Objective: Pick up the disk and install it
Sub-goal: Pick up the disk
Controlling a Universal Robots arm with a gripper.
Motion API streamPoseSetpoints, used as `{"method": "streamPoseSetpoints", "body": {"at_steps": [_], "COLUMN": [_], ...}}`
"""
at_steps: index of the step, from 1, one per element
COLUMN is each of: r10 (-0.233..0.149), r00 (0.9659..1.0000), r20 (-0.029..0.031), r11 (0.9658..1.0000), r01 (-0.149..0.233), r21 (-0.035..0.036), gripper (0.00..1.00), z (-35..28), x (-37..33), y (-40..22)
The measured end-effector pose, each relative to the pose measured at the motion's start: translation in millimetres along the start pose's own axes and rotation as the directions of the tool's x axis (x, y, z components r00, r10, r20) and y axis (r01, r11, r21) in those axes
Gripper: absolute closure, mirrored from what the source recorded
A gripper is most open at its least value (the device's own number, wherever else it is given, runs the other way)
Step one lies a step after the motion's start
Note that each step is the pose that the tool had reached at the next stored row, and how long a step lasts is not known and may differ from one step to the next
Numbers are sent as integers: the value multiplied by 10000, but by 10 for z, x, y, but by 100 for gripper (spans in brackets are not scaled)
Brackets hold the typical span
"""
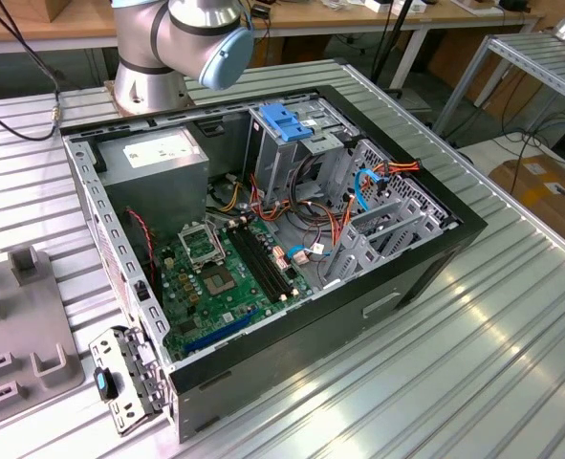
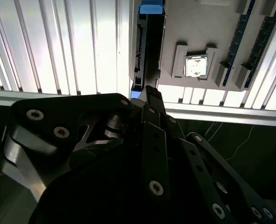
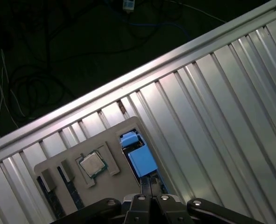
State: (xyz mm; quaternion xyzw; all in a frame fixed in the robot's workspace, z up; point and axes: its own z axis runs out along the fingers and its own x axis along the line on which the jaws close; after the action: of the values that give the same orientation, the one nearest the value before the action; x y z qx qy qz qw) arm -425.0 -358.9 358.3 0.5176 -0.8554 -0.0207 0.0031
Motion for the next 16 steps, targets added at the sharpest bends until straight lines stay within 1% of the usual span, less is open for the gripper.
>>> {"method": "streamPoseSetpoints", "body": {"at_steps": [4,7,16], "r10": [-7,-112,-120], "r00": [10000,9999,9999], "r20": [0,-4,-5], "r11": [10000,9999,9999], "r01": [7,112,120], "r21": [0,-1,-2], "gripper": [89,89,89], "z": [0,0,0], "x": [0,0,0], "y": [0,0,0]}}
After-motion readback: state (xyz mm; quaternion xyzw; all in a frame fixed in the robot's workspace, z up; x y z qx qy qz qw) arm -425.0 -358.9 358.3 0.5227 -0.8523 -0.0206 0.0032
